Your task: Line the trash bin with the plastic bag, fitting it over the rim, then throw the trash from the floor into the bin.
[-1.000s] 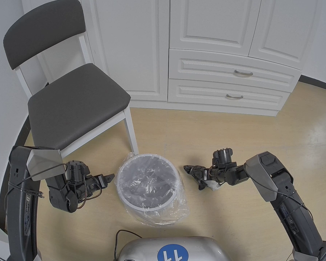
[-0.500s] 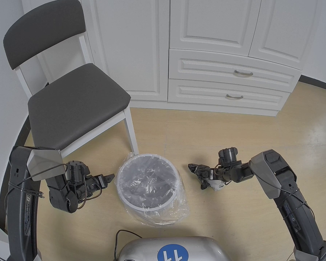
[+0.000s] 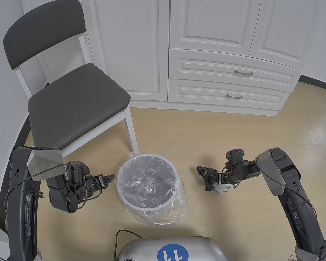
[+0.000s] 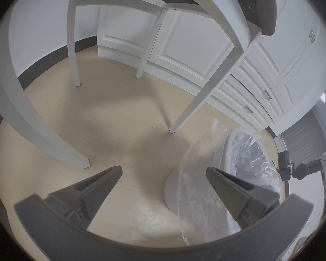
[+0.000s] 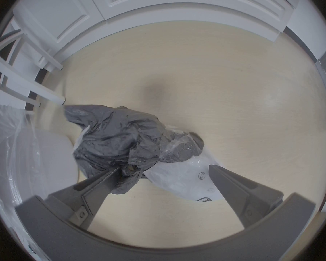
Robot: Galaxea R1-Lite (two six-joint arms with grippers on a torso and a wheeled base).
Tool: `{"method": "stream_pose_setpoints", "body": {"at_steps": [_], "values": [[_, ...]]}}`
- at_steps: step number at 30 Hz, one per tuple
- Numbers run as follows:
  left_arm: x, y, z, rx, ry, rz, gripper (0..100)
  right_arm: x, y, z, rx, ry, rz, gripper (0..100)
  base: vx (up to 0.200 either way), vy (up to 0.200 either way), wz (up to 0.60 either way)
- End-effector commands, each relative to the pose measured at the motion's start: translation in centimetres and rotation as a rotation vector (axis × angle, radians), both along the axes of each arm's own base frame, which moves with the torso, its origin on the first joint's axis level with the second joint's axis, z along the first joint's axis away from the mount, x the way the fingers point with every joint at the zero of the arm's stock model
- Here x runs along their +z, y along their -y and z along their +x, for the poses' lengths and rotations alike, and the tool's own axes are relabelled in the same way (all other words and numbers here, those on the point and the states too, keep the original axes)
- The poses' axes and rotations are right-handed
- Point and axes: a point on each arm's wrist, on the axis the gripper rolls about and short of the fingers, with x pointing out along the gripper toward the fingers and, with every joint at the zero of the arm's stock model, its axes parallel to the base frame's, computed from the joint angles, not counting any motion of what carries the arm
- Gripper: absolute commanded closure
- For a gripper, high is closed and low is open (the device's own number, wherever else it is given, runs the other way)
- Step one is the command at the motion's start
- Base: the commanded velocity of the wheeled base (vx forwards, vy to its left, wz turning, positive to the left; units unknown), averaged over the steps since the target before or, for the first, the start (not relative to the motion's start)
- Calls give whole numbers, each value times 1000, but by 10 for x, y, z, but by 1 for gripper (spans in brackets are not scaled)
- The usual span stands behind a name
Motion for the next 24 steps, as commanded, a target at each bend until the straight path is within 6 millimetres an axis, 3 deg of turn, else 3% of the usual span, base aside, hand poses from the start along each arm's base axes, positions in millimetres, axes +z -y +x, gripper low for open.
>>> {"method": "stream_pose_setpoints", "body": {"at_steps": [1, 5, 6, 24], "values": [[0, 0, 0, 0, -1, 0, 0, 2, 0, -1, 3, -17, -2, 0, 0, 0, 0], [0, 0, 0, 0, -1, 0, 0, 1, 1, -2, 18, -29, -13, 0, 0, 0, 0], [0, 0, 0, 0, -1, 0, 0, 1, 1, -2, 20, -28, -15, 100, 0, 0, 0], [0, 0, 0, -1, -1, -1, 0, 2, 1, 0, 44, 4, -47, 100, 0, 0, 0]]}}
